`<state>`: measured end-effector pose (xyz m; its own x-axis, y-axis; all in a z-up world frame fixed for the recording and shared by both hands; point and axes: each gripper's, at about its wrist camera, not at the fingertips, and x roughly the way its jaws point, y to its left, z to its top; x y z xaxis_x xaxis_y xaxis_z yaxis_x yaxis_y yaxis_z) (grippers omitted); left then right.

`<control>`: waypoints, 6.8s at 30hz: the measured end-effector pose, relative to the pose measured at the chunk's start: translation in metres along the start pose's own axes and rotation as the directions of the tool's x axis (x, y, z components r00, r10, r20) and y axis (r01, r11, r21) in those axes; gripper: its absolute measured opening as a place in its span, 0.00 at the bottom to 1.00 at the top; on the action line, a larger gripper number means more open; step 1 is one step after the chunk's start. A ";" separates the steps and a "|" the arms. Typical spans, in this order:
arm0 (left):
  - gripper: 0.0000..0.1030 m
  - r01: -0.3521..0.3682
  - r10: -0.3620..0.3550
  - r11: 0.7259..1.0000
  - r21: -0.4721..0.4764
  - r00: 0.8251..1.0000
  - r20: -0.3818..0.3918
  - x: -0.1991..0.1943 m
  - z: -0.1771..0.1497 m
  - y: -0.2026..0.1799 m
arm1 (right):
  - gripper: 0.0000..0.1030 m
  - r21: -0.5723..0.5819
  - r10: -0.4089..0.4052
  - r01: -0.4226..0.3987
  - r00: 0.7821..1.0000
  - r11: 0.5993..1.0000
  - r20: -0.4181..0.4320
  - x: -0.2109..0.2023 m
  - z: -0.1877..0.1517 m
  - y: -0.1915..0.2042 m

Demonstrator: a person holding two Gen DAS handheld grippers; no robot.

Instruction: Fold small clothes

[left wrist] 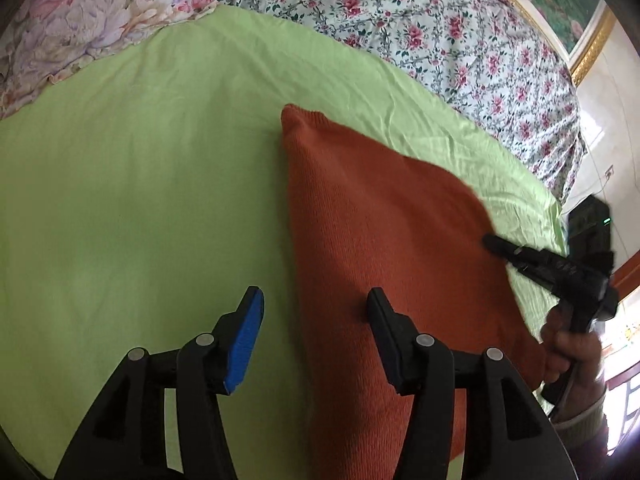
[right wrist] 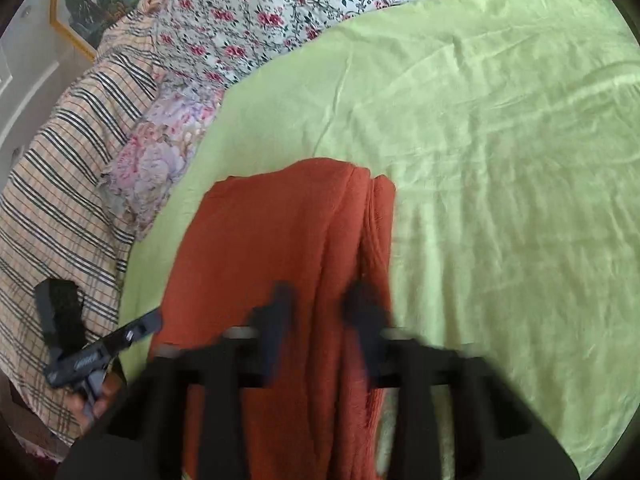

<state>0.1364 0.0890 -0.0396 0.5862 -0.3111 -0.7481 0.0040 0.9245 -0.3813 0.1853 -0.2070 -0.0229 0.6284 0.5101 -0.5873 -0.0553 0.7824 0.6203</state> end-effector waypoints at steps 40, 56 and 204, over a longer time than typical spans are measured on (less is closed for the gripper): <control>0.58 0.007 -0.005 0.999 0.032 0.998 -0.057 -0.015 -0.045 -0.010 | 0.38 0.038 0.014 -0.017 0.997 0.999 0.075 -0.077 -0.068 0.007; 0.59 -0.031 0.048 0.989 0.143 0.992 -0.113 -0.016 -0.093 -0.019 | 0.04 -0.091 -0.159 0.159 0.987 0.983 0.007 -0.083 -0.134 0.026; 0.94 -0.431 0.415 0.855 0.288 0.902 0.119 -0.055 -0.097 -0.059 | 0.94 -0.248 -0.330 0.338 0.941 0.908 0.073 -0.091 -0.153 0.109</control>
<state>0.0254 0.0303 -0.0287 0.6273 0.1290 -0.7681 -0.0162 0.9881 0.1527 0.0029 -0.1139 0.0186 0.6664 0.1958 -0.7194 -0.0307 0.9713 0.2359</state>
